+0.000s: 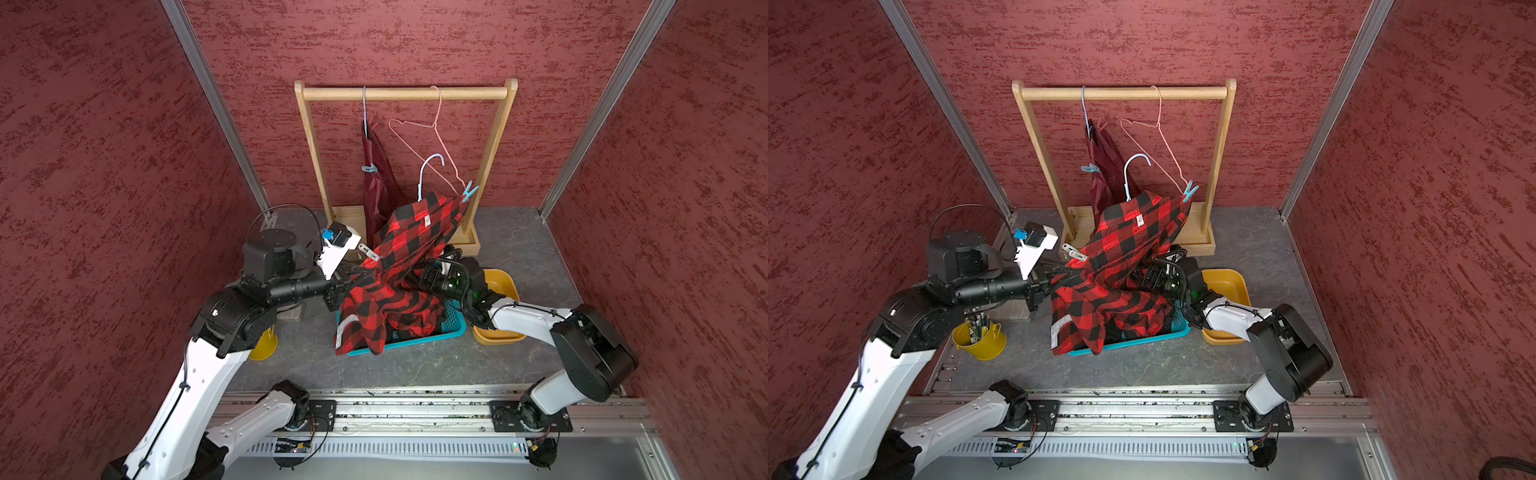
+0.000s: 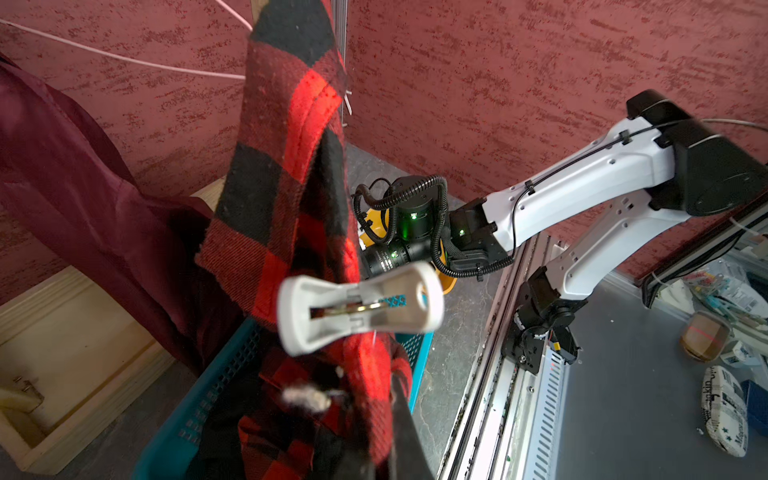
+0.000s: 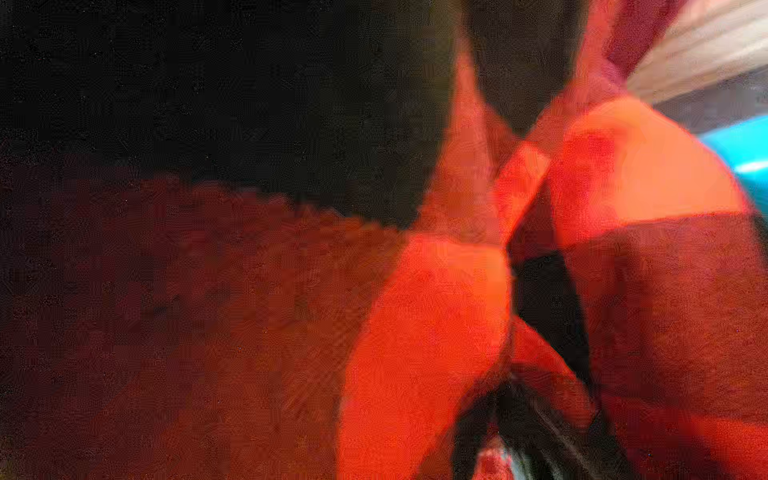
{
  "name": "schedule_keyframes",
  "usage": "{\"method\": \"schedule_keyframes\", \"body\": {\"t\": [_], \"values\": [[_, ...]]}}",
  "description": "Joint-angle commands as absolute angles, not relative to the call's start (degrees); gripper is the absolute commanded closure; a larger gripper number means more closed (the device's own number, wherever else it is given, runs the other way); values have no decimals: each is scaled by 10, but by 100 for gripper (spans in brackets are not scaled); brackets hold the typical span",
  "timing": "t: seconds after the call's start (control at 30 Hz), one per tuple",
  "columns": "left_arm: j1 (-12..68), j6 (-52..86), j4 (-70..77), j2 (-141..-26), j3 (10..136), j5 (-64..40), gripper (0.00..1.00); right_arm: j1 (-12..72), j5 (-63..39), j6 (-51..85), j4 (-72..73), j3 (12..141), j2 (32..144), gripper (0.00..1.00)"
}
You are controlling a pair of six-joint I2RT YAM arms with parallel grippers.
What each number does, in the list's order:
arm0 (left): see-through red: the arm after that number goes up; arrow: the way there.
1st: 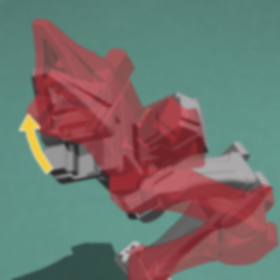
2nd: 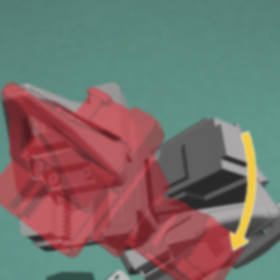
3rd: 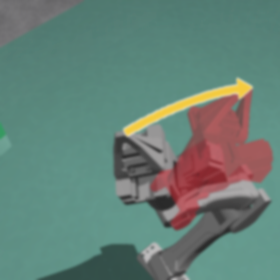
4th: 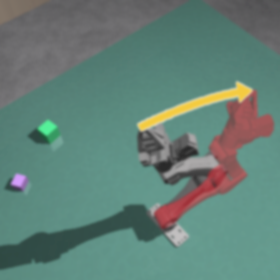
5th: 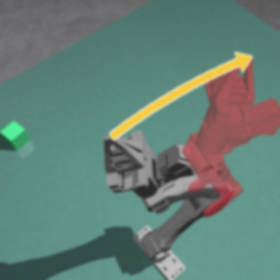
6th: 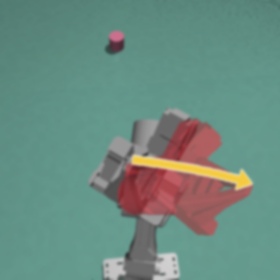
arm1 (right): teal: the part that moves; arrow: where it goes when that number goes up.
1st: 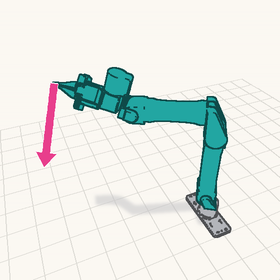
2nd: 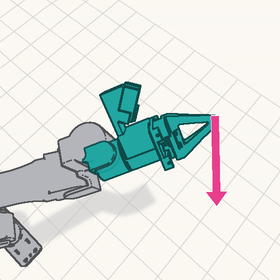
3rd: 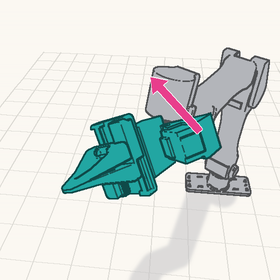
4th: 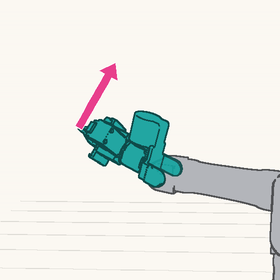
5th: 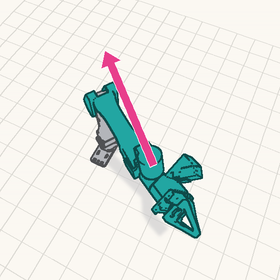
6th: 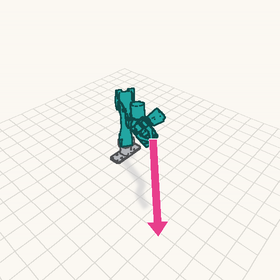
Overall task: Remove the clothespins securing long-sleeve shirts to the hanger
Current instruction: Place the long-sleeve shirt at the bin.
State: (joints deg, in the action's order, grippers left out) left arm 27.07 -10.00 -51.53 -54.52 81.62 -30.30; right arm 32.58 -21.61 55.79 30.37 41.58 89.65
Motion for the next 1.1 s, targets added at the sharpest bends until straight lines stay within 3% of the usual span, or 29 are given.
{"method": "schedule_keyframes", "body": {"t": [0.0,0.6,0.87,1.07], "values": [[273,-134,-415,-546,795,-285,100,328,-165,570,297,420,879,12],[250,-173,-334,-595,736,-288,100,346,-63,459,1,458,652,8],[248,-172,-335,-607,738,-297,100,427,0,378,-79,518,630,6],[248,-171,-336,-612,744,-301,100,517,-1,328,-80,565,680,3]]}}
